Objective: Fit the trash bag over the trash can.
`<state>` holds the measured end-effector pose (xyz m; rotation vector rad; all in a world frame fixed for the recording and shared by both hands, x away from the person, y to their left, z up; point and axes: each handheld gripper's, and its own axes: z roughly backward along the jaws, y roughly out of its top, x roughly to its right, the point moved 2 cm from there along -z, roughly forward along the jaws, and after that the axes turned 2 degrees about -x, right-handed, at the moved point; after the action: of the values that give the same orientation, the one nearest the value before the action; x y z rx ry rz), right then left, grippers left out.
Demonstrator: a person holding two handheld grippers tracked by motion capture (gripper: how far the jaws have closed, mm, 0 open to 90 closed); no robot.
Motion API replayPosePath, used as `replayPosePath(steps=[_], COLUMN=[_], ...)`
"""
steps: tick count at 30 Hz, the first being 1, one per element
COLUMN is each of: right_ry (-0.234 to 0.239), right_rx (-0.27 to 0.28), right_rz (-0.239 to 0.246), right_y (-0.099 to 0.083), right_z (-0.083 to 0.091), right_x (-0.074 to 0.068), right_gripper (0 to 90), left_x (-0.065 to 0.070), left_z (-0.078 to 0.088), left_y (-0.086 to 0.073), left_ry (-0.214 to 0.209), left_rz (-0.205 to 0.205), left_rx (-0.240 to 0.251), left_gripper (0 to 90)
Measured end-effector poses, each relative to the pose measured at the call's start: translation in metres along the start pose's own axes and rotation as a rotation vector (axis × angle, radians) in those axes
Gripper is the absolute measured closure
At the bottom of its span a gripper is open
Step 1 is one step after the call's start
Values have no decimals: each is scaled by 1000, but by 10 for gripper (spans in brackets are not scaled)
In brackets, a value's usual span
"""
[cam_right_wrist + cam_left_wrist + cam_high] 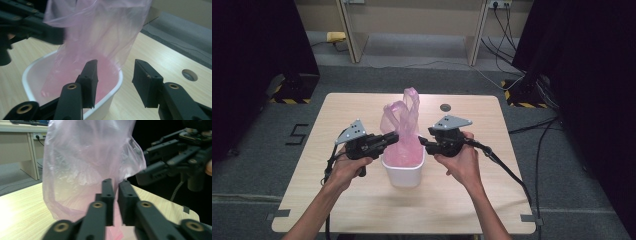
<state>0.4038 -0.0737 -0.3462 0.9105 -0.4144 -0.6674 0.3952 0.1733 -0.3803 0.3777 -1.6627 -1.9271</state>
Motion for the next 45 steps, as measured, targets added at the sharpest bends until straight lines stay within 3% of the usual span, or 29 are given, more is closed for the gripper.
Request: replayPosePath(steps=[4, 9, 15, 20, 24, 25, 26, 29, 31, 33, 35, 39, 41, 45], right_ry=[-14, -23, -34, -23, -23, -28, -34, -49, -48, -58, -35, -29, -37, -43], right_rx=[28, 99, 157, 172, 163, 155, 145, 100, 60, 33, 28, -7, -20, -50], right_rz=[-28, -59, -52, -73, -75, -77, -69, -32, 18, 51, 38, 76, 82, 82], right_y=[7, 25, 52, 67, 78, 80, 82, 82, 77, 72, 68, 60, 56, 42], right_z=[0, 8, 21, 19, 8, 5, 1, -11, -19, -26, -32, -38, -36, -33], right_x=[6, 11, 10, 10, 9, 9, 10, 9, 6, 3, 0, -5, -2, 9], right_gripper=[484, 439, 423, 415, 414, 423, 446, 529, 615, 661, 693, 787, 816, 836], left_x=[7, 9, 8, 6, 13, 24, 27, 39, 46, 50, 50, 39, 33, 22], left_z=[11, 25, 39, 41, 35, 29, 25, 18, 14, 10, 3, -1, 1, 10], left_y=[10, 28, 45, 64, 75, 77, 79, 76, 72, 68, 64, 55, 47, 29], left_ry=[4, 64, 125, 155, 132, 96, 98, 58, 47, 66, 83, 116, 122, 143], left_rz=[-3, -70, -74, -82, -91, -80, -123, -137, -145, -151, -156, -126, -115, -82], left_rx=[47, 79, 131, 158, 173, 163, 166, 149, 124, 91, 51, 17, -1, -24], left_gripper=[625, 550, 429, 341, 308, 304, 302, 293, 292, 303, 352, 666, 773, 863])
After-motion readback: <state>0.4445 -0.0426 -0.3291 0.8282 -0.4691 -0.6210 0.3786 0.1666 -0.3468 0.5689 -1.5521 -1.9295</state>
